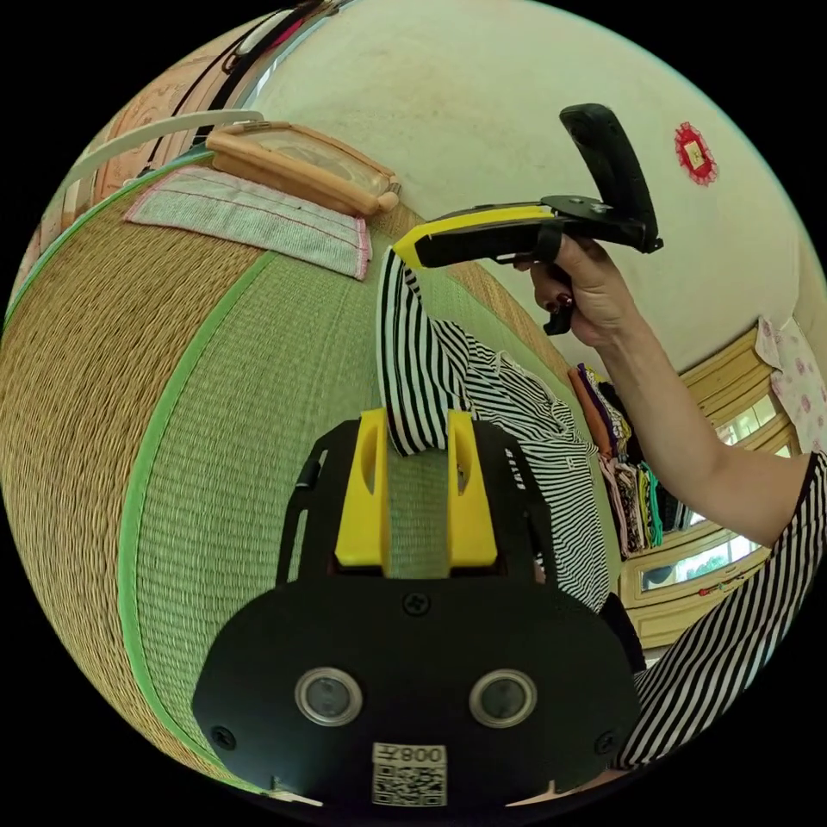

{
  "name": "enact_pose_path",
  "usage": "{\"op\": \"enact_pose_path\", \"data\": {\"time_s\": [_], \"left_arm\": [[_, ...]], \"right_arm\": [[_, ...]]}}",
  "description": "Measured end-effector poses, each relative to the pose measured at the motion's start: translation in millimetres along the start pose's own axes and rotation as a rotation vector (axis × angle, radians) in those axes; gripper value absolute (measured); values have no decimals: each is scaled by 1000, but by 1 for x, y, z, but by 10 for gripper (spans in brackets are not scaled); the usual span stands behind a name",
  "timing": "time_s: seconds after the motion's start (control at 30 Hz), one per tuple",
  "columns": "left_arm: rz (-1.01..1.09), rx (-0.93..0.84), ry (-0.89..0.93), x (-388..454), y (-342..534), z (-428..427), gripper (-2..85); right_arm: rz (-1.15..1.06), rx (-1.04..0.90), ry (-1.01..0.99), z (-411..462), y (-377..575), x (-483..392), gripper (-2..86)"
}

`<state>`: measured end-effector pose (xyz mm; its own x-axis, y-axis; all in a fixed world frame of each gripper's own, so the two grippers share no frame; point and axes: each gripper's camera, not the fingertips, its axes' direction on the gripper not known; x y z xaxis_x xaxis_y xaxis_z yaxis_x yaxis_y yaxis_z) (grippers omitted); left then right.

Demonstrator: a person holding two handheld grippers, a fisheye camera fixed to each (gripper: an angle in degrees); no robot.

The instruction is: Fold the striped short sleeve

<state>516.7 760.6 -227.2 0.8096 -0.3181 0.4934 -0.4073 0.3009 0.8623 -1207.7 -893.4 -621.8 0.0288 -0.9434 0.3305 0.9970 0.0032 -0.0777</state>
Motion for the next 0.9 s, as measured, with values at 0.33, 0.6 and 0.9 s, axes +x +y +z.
{"op": "enact_pose_path", "data": {"time_s": [0.33, 0.6, 0.9], "left_arm": [[91, 0, 9, 5, -11, -18, 9], [91, 95, 111, -9, -11, -71, 12], [20, -2, 8, -20, -25, -76, 52]], "right_arm": [[38, 107, -38, -34, 9, 15, 3], [11, -8, -63, -5, -16, 22, 66], [175, 31, -124, 3, 5, 61, 79]]}}
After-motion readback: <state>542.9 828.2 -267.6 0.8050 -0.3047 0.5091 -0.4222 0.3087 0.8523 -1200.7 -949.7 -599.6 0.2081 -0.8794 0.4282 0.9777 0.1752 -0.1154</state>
